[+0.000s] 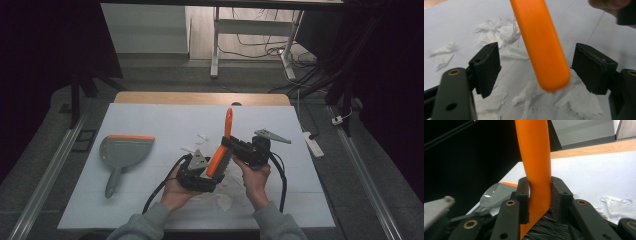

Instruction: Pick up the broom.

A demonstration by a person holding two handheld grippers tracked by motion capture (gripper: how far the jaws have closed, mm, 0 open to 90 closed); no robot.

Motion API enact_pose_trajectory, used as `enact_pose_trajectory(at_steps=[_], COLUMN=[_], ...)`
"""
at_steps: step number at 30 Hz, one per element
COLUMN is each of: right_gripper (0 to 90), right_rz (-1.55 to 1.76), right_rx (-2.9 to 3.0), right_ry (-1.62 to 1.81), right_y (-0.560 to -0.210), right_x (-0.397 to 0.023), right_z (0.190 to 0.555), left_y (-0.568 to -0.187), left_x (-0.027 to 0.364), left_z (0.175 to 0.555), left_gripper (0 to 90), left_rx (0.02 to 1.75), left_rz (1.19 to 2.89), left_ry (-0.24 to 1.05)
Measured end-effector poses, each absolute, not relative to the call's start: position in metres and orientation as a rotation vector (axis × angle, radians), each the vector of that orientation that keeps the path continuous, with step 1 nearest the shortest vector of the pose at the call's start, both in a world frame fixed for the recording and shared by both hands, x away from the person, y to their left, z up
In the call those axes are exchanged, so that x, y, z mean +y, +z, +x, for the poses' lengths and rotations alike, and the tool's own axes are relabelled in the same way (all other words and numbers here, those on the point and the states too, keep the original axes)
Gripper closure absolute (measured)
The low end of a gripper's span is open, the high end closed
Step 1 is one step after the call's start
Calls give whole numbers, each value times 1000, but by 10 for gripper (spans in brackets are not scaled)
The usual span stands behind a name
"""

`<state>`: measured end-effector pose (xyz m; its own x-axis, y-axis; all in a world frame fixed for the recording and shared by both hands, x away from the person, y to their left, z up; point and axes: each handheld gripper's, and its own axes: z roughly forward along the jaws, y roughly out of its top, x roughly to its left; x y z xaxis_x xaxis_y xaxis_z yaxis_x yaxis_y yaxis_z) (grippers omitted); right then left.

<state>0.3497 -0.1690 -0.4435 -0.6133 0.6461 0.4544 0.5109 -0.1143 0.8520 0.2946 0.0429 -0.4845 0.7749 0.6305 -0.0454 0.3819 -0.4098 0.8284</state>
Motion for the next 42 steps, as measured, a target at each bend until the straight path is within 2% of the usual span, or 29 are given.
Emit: enact_pose_trajectory(at_steps=[4,10,12,14,26,29,33,42], right_gripper=[703,703,702,702,680,552,459,425], right_rz=[1334,1381,1388,1389,1318,1241,1137,853], right_rx=[1993,1958,1950,1947,2006,2032,2102,2320], right_ry=[1863,1910,1917,1918,1865,1796,1711,1471], right_y=[-444,-446,-446,-446,-445,-441,-431,-409], right_x=[-167,-168,-168,-168,-161,-159,-160,-161], right_z=[347,344,344,343,343,343,341,334], left_y=[-490,-492,-493,-493,-490,-487,-477,-462], left_x=[42,45,47,50,64,68,80,102], left_z=[298,300,301,303,309,310,312,313], left_gripper=[367,598,716,756,801,801,802,802], left_rx=[775,767,769,786,803,795,781,780], left_rz=[2016,1982,1976,1975,2028,2043,2095,2197], left_ry=[348,321,315,295,267,266,286,276])
